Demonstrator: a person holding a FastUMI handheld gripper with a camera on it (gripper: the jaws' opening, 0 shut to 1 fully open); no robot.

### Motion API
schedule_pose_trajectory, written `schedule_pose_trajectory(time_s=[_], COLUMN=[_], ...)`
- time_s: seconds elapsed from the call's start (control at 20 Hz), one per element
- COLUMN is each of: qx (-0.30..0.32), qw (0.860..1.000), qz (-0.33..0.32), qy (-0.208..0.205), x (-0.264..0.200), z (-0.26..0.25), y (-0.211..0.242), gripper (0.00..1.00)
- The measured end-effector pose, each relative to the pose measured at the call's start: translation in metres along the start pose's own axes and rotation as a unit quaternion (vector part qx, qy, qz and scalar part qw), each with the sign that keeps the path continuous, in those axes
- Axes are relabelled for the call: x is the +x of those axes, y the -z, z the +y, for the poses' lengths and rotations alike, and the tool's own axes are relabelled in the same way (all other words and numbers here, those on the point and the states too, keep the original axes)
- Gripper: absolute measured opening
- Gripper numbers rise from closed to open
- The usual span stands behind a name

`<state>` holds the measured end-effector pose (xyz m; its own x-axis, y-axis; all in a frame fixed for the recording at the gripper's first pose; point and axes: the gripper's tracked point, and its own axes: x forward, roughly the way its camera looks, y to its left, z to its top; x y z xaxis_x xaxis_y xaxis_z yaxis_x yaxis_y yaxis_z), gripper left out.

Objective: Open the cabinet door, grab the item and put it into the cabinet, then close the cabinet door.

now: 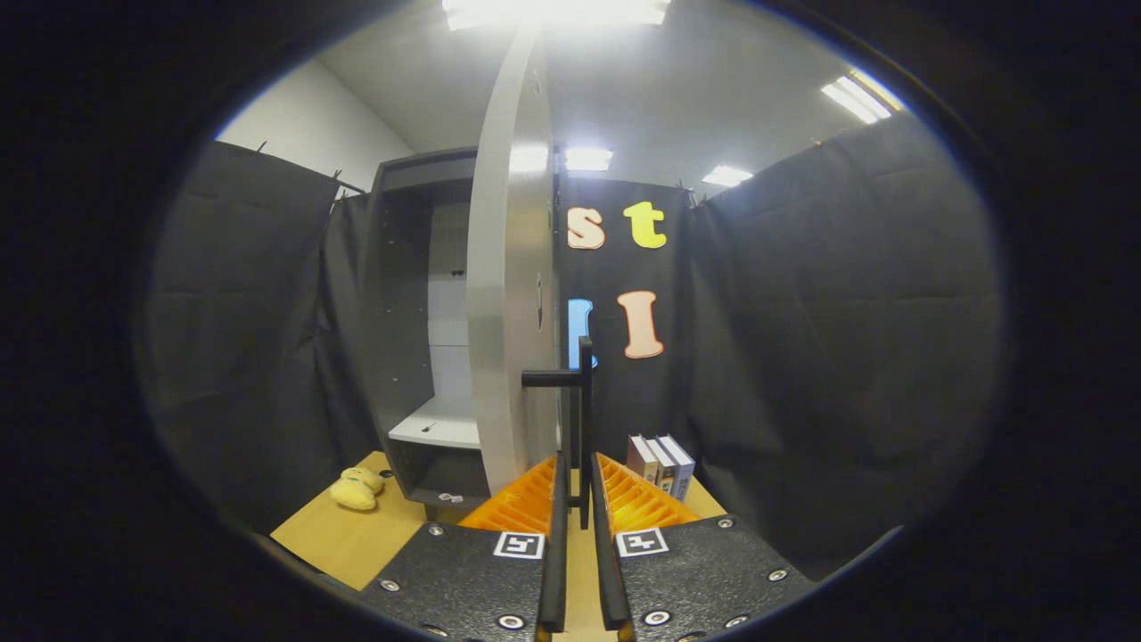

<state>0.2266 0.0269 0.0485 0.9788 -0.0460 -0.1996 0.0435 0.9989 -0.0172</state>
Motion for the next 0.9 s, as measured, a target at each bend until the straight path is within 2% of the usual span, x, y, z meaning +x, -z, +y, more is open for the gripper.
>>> schedule_pose_trajectory(time_s=[0.15,0.25,0.45,0.55,0.65,0.9], qx=[0.006,0.027,0.034,0.038,0.038,0.036], qw=[0.999,0.999,0.998,0.996,0.994,0.993], qz=[-0.015,-0.020,-0.052,-0.072,-0.099,-0.115], qy=[0.032,0.020,0.027,0.022,0.009,-0.003], x=[0.001,0.000,0.000,0.000,0.003,0.008], z=[-0.012,-0.002,-0.001,0.006,0.014,0.028], y=[-0.004,-0.005,-0.018,-0.026,-0.036,-0.036], gripper=[0.15,0.15,0.15,0.20,0.29,0.88])
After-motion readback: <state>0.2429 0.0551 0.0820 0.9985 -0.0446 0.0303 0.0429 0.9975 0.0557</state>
